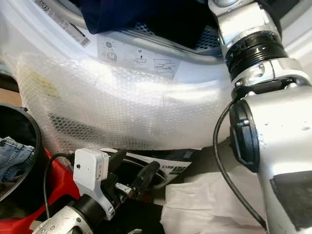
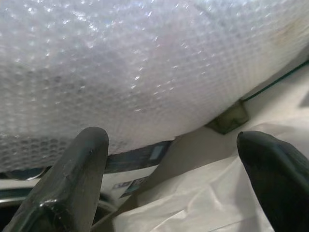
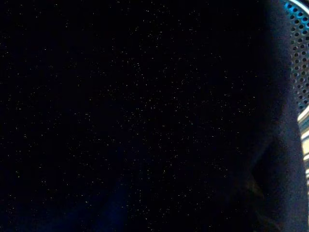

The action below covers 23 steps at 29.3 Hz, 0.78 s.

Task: Clothes washing

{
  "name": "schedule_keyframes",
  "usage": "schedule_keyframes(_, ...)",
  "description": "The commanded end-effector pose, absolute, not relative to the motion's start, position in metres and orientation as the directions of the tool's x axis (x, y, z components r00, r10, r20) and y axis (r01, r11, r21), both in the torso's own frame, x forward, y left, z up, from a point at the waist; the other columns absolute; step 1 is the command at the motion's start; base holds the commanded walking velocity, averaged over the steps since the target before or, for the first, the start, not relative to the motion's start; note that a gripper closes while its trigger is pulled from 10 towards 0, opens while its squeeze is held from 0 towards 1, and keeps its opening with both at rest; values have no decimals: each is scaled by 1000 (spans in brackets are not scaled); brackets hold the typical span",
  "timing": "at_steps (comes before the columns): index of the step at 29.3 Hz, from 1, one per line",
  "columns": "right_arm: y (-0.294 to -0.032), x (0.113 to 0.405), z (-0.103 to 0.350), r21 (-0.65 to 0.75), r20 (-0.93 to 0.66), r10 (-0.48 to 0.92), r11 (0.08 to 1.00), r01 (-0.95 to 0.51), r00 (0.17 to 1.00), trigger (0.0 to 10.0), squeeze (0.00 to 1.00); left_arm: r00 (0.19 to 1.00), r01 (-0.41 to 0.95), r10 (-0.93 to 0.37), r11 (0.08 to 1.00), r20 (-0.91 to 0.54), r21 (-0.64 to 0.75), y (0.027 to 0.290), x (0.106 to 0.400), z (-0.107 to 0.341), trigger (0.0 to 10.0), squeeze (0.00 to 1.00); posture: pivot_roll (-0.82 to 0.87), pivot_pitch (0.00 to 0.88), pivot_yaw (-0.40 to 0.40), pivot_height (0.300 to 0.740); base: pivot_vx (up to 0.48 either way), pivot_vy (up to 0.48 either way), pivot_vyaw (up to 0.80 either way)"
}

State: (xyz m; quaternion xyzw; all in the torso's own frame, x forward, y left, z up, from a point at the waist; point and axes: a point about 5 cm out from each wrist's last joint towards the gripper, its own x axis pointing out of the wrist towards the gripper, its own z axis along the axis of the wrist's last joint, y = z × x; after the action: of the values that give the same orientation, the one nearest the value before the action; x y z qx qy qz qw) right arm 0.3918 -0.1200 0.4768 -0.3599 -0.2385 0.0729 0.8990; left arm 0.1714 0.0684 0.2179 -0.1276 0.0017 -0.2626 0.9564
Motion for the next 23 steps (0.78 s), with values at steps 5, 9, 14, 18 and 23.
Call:
schedule_keyframes(5,-141,391,479,-704,337,277,709,45,900,10000,529,849,520,-527,814,50,-259,64,170,217,10000,0,38,266,-280,740,0,0,0)
schedule_keyframes(9,-147,387,486,-692,342,281,721,38,897,10000,1000,846,525,-530,810,56,-263,64,171,218,10000,0,30,260,-276,740,0,0,0)
schedule_keyframes(14,-145,382,493,-672,357,325,741,-1,876,10000,1000,842,532,-537,804,59,-265,64,173,218,10000,0,23,256,-273,740,0,0,0)
schedule_keyframes(18,-140,377,502,-566,400,380,818,-101,834,10000,1000,839,536,-541,801,59,-267,63,173,218,10000,0,16,253,-269,740,0,0,0)
schedule_keyframes(23,-137,378,502,-533,402,370,838,-115,837,10000,1000,838,536,-542,801,57,-267,63,174,217,10000,0,9,251,-267,740,0,0,0)
